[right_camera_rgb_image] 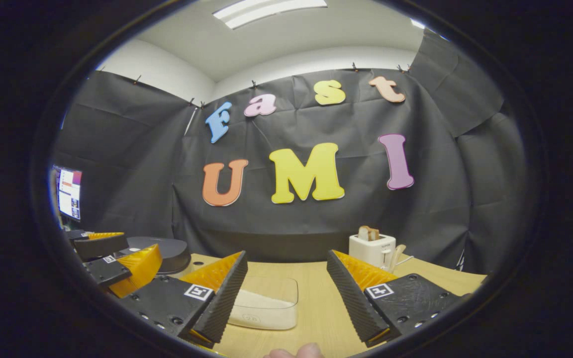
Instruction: Close the left gripper, press the button to open the rice cooker; take a wooden spoon from the chopstick holder with the right hand, scoop a spoonful of rice and pour it into the rice cooker, then put the wooden spoon back into the chopstick holder.
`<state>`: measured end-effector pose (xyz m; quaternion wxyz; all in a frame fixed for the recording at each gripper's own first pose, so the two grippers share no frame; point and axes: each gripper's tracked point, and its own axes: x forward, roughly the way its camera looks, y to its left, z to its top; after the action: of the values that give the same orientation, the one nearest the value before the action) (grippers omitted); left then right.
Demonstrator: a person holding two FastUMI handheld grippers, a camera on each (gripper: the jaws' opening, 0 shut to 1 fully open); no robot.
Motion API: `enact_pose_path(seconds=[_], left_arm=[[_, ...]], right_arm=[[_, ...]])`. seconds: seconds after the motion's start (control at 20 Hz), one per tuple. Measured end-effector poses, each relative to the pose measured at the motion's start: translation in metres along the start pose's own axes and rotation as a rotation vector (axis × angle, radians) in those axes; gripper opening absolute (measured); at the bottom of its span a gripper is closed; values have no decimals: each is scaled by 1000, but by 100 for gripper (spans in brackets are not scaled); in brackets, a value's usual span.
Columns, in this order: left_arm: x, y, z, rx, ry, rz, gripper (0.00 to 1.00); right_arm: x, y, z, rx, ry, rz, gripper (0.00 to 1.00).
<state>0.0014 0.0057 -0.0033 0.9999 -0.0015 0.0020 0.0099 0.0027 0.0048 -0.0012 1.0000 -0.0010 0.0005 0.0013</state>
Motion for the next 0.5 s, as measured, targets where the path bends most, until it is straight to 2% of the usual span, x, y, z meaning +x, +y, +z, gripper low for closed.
enact_pose_path(seconds=[0.3,0.4,0.45,0.5], left_arm=[[1,0,-2,-20,11,7,96],[2,3,-9,-39,42,35,96],[1,5,-9,-36,48,45,100],[-1,8,-7,-25,47,62,96]], right_arm=[[1,-2,-4,-1,13,12,92],[1,-8,-7,-11,22,17,95],[1,-13,-5,-8,22,18,92],[1,-18,-4,-2,18,17,92]])
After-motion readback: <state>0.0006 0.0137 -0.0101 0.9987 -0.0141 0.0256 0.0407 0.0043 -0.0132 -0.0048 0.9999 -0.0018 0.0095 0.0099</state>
